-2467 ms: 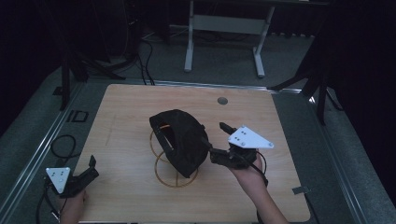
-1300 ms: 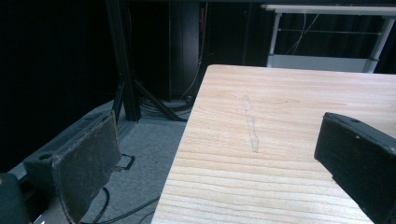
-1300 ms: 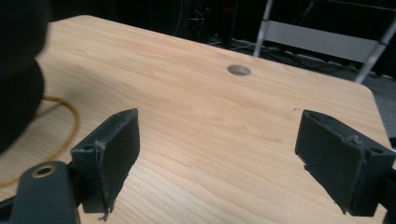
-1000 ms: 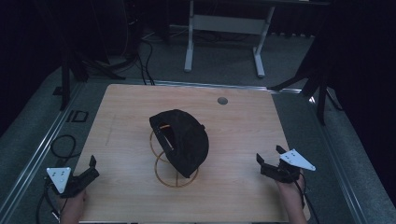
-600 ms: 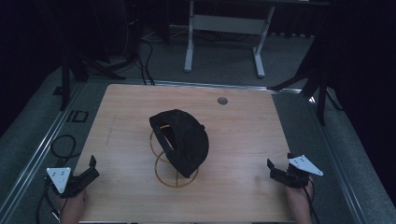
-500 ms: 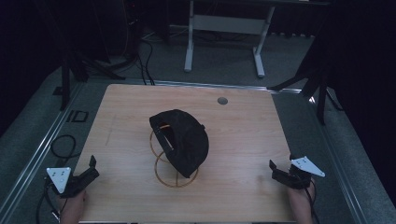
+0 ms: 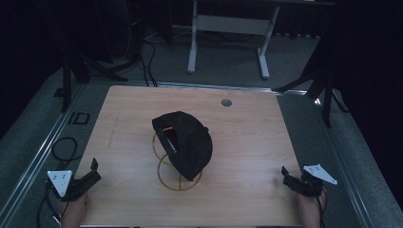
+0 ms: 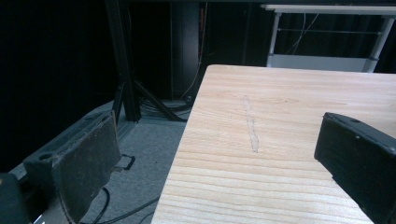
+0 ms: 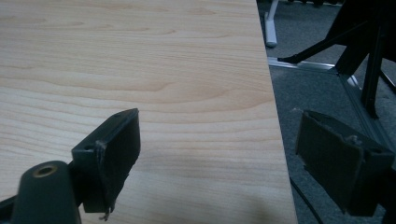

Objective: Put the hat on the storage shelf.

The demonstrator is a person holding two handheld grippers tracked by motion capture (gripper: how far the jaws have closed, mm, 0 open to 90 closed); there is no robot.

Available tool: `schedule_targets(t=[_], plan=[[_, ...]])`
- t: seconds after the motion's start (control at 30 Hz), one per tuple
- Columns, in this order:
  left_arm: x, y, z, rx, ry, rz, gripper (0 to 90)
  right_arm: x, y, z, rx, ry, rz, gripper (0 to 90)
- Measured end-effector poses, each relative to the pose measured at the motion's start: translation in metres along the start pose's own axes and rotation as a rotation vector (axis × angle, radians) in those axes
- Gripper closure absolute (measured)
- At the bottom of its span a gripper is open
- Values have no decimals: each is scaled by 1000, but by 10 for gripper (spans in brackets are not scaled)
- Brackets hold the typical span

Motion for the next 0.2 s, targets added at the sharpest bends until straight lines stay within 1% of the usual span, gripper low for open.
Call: schedule_targets(t=[0.2], plan=[[0,0,0,-3,0,0,6,0,-1,0,-2,3,3,141]])
Point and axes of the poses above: each handheld gripper's, and its own axes: z roughly backward along the jaws, y roughly out of its top, x roughly to its right, the point moved 5 cm from there along -z, roughly forward along the jaws, and after that the axes turned 13 degrees about z, right-handed, at the moved point
